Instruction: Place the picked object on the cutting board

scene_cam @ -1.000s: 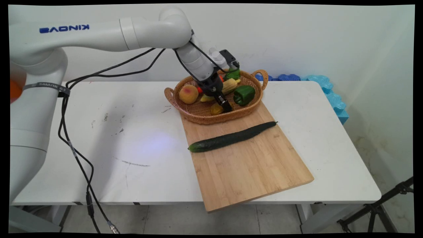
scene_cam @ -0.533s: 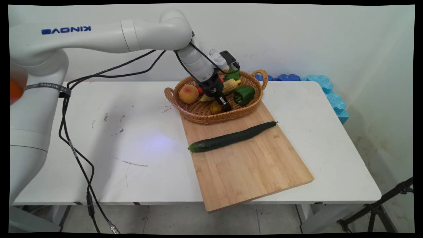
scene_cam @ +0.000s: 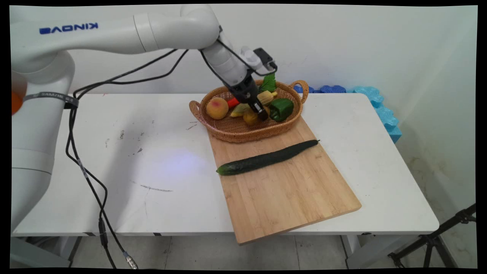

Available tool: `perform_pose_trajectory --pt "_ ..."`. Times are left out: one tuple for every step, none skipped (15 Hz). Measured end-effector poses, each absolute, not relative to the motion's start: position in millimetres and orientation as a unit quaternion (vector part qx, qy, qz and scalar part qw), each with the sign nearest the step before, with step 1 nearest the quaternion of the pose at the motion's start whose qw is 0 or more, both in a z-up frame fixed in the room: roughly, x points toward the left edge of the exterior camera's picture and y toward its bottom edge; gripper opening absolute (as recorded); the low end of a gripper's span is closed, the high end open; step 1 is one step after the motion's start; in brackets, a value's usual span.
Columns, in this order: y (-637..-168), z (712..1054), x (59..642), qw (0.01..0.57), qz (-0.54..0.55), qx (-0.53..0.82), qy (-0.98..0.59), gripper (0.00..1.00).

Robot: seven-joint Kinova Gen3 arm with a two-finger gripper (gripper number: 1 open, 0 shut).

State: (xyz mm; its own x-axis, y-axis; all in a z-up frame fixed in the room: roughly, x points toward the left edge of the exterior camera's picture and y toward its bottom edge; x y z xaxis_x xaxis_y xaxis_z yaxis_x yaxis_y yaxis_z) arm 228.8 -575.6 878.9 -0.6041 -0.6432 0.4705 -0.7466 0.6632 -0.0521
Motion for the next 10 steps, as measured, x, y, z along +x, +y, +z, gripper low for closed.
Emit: perform_pose_trajectory --pt "-574.8 884.3 227.9 0.213 0.124 0.394 -0.885 0.0" --pt "-573.6 892.9 225.8 0.217 0.126 0.398 -0.882 0.0" --pt "-572.0 904.0 222.8 0.223 0.127 0.404 -0.878 0.0" --pt "-570.2 916.2 218.1 0.23 0.127 0.408 -0.874 0.0" --pt "-568.6 927.5 212.8 0.238 0.127 0.412 -0.87 0.0" --pt "-567.4 934.7 209.3 0.242 0.126 0.414 -0.868 0.0" --pt "-565.6 945.2 203.8 0.25 0.125 0.417 -0.865 0.0" --pt "-563.0 957.2 196.8 0.258 0.124 0.42 -0.861 0.0" --pt "-560.0 968.5 188.7 0.266 0.121 0.422 -0.858 0.0" --pt "-557.5 977.4 181.2 0.274 0.117 0.425 -0.855 0.0"
